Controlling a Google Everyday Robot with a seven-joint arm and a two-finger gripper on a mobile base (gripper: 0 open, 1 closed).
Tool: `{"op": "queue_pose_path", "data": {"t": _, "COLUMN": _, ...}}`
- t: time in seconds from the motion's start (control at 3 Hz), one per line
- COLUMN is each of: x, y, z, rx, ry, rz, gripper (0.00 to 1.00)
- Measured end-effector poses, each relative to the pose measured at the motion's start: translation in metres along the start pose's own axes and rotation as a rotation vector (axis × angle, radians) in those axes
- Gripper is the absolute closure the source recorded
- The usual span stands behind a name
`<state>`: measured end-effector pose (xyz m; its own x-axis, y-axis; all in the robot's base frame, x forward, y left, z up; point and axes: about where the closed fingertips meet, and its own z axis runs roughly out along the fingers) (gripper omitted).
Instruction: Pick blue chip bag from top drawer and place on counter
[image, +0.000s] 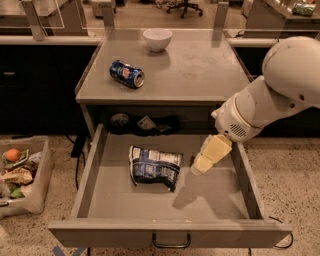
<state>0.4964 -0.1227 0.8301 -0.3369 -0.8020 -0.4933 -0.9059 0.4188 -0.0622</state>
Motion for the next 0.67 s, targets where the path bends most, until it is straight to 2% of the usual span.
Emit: {"op": "queue_pose_path", "data": {"t": 0.67, "x": -0.059, "y": 0.037, "z": 0.120, "rx": -0.136, "ry": -0.058, "rz": -0.034, "gripper": 0.00}}
